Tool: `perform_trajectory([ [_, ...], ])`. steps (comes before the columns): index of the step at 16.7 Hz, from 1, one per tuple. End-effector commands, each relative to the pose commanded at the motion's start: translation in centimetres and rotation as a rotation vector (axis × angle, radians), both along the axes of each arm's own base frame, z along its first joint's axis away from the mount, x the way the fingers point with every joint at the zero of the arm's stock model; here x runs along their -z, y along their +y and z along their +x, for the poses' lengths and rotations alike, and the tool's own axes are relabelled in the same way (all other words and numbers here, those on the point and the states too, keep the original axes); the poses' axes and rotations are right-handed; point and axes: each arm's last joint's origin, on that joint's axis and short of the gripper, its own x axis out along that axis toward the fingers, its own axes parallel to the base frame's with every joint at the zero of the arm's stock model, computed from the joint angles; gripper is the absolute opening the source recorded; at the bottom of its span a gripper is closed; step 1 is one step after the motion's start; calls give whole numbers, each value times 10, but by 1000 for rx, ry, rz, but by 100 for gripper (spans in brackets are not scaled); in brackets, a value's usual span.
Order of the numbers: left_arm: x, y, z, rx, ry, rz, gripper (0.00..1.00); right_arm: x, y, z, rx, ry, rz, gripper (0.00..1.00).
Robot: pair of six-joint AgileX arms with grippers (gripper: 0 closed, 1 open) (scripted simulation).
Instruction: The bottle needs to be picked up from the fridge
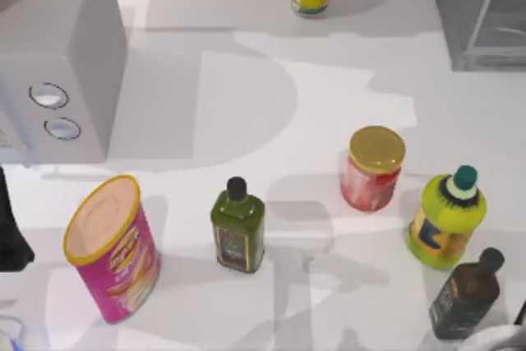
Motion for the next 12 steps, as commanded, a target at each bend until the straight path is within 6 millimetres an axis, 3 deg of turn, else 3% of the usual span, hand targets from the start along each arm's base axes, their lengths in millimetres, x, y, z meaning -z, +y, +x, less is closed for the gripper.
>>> perform_trajectory([
  [7,0,0,0,0,0,0,100,8,2,-74,1,30,9,0],
  [12,0,0,0,0,0,0,100,4,2,-85,0,11,3,0],
])
